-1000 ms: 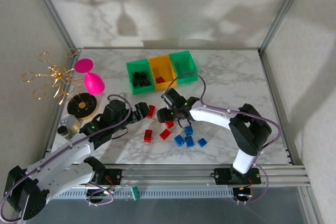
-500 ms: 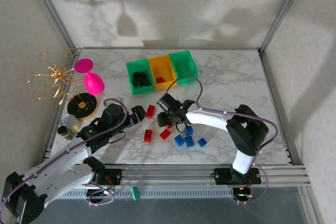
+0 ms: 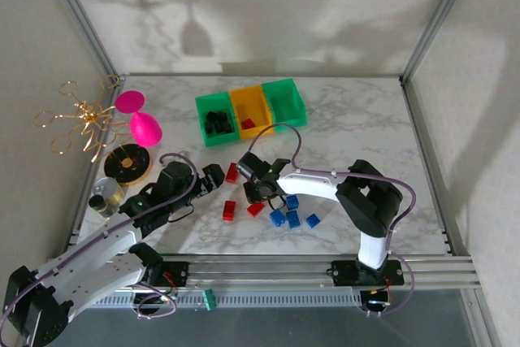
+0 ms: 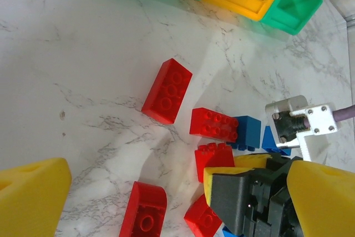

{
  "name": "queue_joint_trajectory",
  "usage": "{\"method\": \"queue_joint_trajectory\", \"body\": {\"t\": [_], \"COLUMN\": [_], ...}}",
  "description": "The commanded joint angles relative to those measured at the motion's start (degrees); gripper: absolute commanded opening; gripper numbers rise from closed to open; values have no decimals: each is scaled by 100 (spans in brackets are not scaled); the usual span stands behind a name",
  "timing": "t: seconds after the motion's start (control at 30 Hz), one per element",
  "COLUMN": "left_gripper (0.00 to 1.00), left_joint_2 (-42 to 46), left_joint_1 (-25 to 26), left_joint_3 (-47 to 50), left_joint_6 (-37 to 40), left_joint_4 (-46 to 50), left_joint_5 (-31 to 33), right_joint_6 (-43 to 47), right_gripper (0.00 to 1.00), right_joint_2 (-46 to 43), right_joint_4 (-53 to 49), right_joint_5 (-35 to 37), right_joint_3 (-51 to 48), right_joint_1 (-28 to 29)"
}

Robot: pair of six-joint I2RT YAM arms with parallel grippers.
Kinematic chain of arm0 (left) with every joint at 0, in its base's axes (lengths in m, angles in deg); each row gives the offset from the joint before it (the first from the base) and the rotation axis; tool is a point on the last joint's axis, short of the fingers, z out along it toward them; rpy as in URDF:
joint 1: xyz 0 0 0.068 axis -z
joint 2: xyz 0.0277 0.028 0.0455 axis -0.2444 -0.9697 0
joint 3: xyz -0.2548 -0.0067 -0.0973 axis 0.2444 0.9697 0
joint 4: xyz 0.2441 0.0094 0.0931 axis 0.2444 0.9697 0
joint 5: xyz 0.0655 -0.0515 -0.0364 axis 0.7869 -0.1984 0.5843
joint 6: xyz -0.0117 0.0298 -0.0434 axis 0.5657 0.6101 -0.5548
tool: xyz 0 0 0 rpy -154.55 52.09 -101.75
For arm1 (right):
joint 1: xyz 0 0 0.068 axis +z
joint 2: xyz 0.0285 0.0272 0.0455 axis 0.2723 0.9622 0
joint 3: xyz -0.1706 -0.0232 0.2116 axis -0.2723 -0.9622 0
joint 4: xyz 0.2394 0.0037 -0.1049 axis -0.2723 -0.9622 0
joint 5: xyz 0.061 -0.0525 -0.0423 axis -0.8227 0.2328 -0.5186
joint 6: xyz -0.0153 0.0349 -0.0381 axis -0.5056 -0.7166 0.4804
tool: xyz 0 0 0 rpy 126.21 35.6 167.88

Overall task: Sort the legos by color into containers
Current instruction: Pick up the lego from the center of the table.

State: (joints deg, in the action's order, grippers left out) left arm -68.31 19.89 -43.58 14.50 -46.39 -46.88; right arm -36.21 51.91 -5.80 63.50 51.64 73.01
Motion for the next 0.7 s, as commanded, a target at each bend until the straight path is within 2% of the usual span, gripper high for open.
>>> {"method": "queue_joint_trajectory", "body": {"t": [0.0, 0.27, 0.43, 0.67], "left_gripper": [100, 100, 99, 100], "left_joint_2": [80, -172, -473, -1018], "left_joint_1": [41, 16, -24, -99], "left_joint_3": [51, -235, -466, -902], "left_joint_6": [-37, 110, 165, 241], "left_joint_4": [104, -85, -265, -556], "left_joint_5": [155, 186, 226, 300], "right_joint_6": [85, 470, 933, 1172], "right_gripper": [27, 22, 20, 21], "right_joint_2": [-179, -566, -343, 579], "right_joint_4": [-166, -53, 32, 358], "right_joint_5": [250, 144, 444, 310], "right_joint_3": [164, 531, 1155, 2422], "right_joint_1": [27, -477, -823, -1554]}}
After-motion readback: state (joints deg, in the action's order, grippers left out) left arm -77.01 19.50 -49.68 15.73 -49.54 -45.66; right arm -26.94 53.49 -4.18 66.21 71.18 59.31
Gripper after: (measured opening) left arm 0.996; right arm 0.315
